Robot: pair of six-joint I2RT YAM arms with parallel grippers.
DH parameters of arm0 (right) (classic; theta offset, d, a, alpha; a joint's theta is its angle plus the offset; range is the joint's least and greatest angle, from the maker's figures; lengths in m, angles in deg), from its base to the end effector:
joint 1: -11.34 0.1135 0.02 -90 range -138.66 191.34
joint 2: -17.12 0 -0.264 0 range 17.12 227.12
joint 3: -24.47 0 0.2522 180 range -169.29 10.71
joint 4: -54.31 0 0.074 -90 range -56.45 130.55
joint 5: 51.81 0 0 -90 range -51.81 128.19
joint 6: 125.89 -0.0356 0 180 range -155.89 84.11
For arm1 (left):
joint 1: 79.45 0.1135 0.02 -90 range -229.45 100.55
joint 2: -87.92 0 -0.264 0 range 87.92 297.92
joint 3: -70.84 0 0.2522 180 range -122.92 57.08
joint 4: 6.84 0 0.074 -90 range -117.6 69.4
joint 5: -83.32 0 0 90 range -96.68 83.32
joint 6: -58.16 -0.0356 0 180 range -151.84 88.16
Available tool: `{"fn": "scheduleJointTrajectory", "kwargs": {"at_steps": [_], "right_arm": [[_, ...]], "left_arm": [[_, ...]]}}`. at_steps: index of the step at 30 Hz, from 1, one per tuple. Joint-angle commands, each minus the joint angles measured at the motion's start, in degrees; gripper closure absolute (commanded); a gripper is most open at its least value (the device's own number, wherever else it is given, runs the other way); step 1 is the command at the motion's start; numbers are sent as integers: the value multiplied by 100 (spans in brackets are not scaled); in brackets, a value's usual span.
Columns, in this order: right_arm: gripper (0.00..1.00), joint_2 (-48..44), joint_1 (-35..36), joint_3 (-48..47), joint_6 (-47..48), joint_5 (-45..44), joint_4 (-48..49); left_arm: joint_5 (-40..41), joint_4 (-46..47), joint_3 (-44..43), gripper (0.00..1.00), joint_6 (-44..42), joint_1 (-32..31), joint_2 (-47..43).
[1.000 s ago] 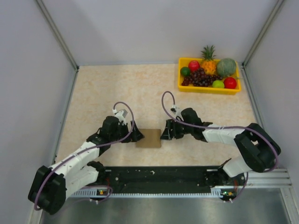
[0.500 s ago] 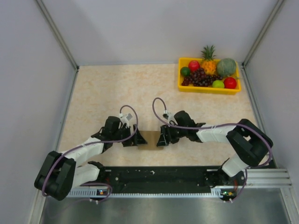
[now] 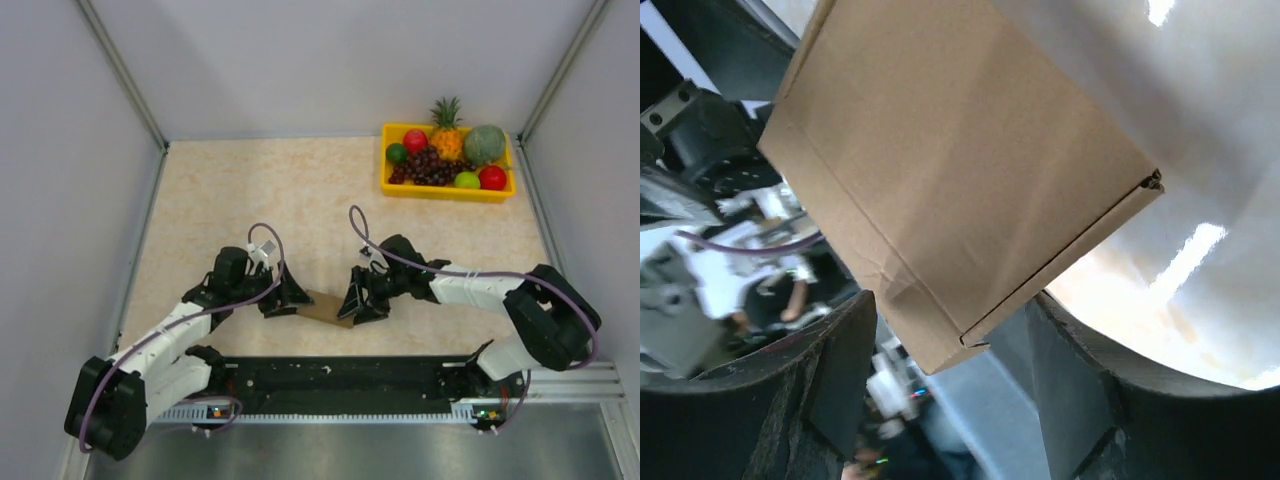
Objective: Fold the paper box
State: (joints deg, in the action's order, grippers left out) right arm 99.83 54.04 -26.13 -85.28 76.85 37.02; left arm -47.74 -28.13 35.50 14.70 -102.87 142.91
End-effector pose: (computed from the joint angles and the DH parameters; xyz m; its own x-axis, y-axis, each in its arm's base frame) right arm 0.1807 0.1970 0.1640 -0.9920 -0.1088 -0.0635 -0.1156 0.5850 0.8028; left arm 0.1579 -0.0939 0.1788 -0.9616 -0.1799 -0.2072 0.0829 0.5293 -0.8444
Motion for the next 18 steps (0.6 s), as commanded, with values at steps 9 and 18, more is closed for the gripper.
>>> {"fn": "scheduleJointTrajectory", "kwargs": {"at_steps": [9, 18], "right_arm": [[40, 587, -517, 300, -3937, 1074, 2831], [41, 781, -1017, 643, -5284, 1276, 3756]], "left_arm": [[-702, -2, -706, 23, 1656, -233, 231], [-210, -372, -1023, 22, 1814, -251, 364]]}}
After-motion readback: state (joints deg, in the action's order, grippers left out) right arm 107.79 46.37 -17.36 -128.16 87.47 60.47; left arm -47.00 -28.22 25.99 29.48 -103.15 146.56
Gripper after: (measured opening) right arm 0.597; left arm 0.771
